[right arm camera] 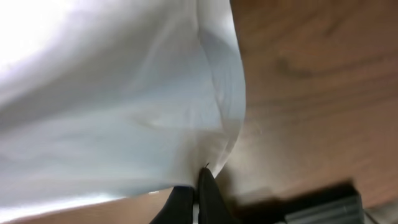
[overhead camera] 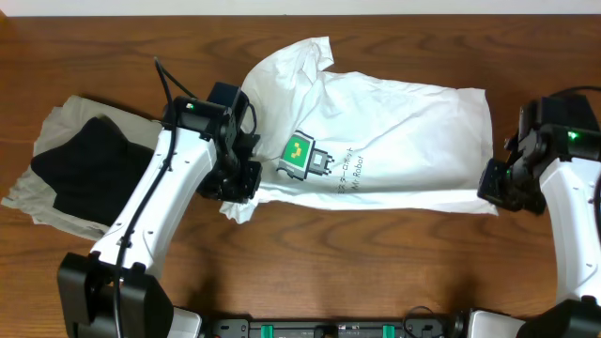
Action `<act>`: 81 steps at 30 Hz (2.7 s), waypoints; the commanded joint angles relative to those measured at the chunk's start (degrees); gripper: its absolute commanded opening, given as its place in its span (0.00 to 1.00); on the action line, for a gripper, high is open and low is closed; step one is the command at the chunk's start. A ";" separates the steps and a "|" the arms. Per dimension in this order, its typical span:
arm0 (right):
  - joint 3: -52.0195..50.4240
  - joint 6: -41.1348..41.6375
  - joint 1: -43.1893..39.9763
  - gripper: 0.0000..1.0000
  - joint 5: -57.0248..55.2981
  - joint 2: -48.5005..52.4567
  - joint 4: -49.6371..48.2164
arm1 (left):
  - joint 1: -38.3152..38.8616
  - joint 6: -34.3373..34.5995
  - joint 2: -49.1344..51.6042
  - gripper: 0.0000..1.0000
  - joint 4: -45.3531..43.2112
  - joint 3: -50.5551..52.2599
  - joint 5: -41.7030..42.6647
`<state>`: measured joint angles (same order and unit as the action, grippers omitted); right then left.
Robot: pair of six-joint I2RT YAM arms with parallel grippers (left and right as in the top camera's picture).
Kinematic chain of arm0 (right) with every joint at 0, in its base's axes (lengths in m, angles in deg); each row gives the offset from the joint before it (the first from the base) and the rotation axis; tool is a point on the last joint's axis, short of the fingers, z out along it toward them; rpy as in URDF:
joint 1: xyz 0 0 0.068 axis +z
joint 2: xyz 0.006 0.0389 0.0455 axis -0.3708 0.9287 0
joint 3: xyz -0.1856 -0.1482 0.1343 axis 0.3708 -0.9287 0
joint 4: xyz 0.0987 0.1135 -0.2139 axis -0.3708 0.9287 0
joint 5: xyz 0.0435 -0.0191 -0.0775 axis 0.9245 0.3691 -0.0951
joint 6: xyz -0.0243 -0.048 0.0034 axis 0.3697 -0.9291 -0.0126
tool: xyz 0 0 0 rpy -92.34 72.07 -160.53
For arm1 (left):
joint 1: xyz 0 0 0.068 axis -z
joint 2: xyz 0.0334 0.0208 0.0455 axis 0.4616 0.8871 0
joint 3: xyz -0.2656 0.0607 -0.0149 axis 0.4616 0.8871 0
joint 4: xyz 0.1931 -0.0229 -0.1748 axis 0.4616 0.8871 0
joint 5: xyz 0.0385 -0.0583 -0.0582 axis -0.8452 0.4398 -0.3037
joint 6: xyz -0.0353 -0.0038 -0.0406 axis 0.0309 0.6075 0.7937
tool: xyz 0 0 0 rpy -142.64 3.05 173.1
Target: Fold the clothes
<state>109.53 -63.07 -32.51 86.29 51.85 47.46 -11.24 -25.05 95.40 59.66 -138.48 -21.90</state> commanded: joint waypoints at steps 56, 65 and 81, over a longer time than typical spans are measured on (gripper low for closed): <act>-1.97 2.14 -1.11 0.13 0.70 1.99 -6.88 | 0.02 10.71 -2.69 0.77 -12.68 0.68 -11.69; -13.49 2.19 0.07 0.02 1.99 2.01 -21.44 | 1.73 10.73 -2.67 0.40 -12.90 3.02 -10.78; -23.56 7.76 0.04 0.08 -0.26 7.37 -53.29 | 2.10 10.75 -2.69 0.46 -13.07 4.28 -7.30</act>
<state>86.69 -57.25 -32.95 87.47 57.11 -4.23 -9.36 -14.41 93.02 46.40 -134.48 -31.45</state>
